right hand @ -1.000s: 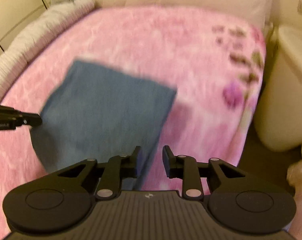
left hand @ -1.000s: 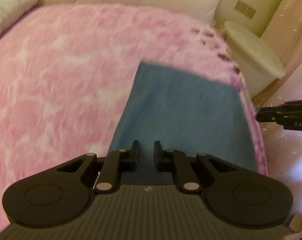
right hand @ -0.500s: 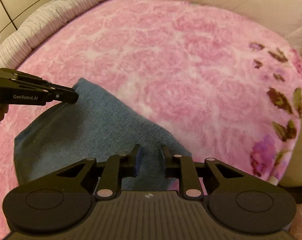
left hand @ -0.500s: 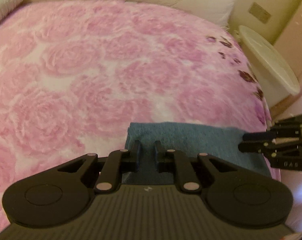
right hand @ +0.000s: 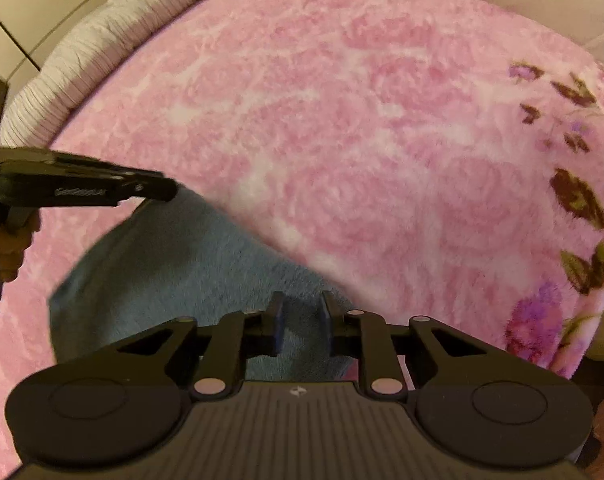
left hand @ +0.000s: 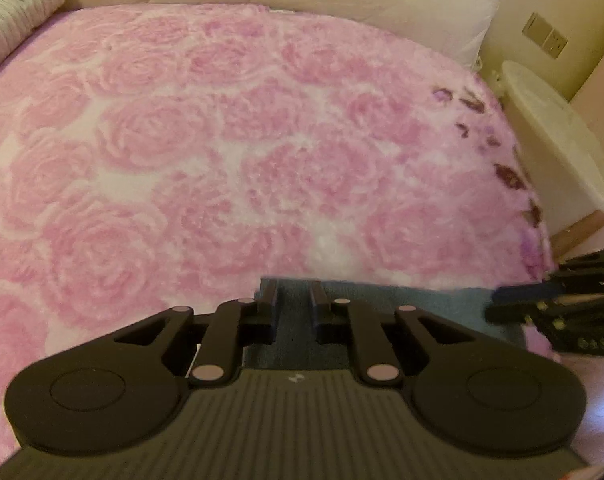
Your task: Fold clothes
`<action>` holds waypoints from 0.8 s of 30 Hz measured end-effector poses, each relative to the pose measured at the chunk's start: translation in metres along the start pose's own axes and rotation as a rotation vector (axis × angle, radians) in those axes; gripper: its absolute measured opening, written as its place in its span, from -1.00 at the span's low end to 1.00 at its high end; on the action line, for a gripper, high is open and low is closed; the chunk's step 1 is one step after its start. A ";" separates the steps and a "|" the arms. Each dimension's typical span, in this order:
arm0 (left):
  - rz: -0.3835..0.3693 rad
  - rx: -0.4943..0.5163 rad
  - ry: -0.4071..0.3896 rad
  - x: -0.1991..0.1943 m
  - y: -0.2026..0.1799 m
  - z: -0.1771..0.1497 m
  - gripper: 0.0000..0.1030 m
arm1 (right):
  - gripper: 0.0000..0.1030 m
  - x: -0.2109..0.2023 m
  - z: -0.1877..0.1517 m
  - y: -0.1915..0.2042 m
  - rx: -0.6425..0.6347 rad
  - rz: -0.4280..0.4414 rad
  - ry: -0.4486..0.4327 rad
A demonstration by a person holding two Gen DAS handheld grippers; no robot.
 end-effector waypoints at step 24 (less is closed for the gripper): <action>0.204 -0.076 0.037 -0.009 -0.017 0.001 -0.64 | -0.14 0.002 -0.019 -0.028 0.124 0.006 0.005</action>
Point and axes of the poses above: each gripper's, at about its wrist camera, not at the fingertips, and x roughly the way its jaws point, y to its left, z to its top, the point moved 4 cm from there along x, roughly the way its jaws point
